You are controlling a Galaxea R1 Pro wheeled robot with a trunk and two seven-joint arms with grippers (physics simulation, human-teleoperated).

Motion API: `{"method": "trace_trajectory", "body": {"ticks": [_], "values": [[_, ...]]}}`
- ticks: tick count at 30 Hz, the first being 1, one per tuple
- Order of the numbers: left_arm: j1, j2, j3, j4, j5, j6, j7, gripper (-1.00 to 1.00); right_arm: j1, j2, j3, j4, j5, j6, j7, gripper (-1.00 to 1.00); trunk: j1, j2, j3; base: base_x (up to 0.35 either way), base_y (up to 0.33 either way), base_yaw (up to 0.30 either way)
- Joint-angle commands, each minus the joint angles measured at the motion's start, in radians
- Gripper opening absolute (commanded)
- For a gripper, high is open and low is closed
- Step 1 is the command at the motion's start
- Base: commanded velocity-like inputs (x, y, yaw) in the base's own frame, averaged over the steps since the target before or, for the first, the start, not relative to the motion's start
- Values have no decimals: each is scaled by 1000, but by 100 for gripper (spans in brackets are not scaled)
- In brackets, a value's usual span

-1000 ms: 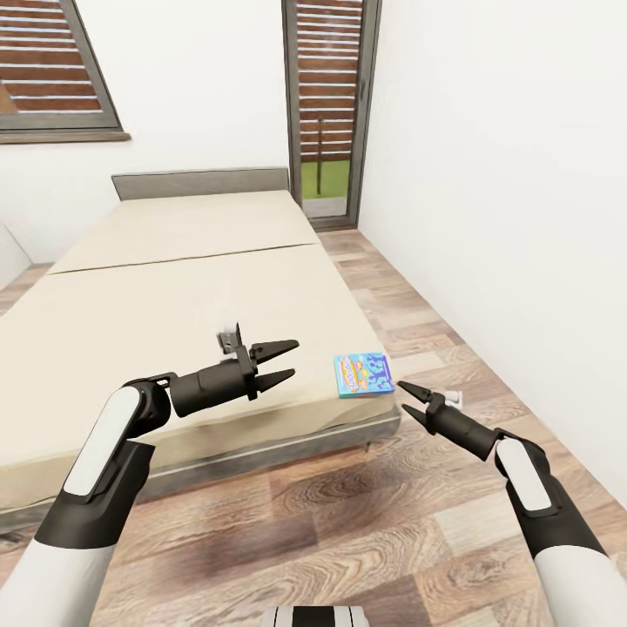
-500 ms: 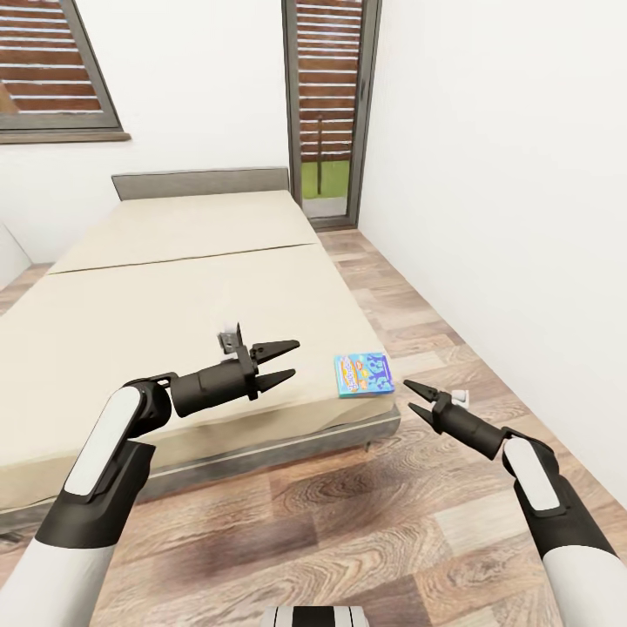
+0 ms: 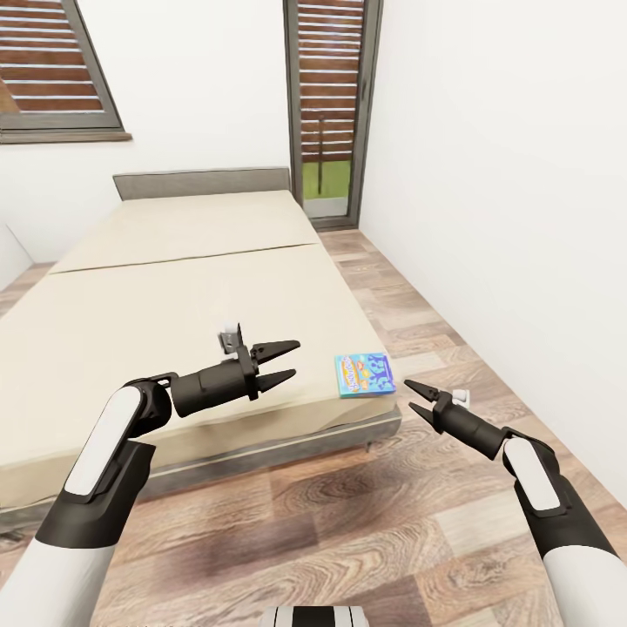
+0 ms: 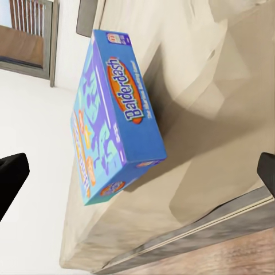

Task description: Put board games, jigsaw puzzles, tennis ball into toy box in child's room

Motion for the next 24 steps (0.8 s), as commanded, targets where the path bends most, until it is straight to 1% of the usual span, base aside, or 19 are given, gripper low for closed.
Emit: {"method": "trace_trajectory", "body": {"ticks": [1,13,24], "values": [[-1,1,-1,0,11,1,10,100,-1,0,-2,0,0,6,2,100,0,0,-1,0,0,106],[-2,1,-1,-1,11,1,10,100,-1,0,-2,1,-1,6,2,100,0,0,-1,0,0,155],[-2,1,-1,0,11,1,10,100,-1,4,-2,1,-2,6,1,100,0,0,-1,0,0,47]]}}
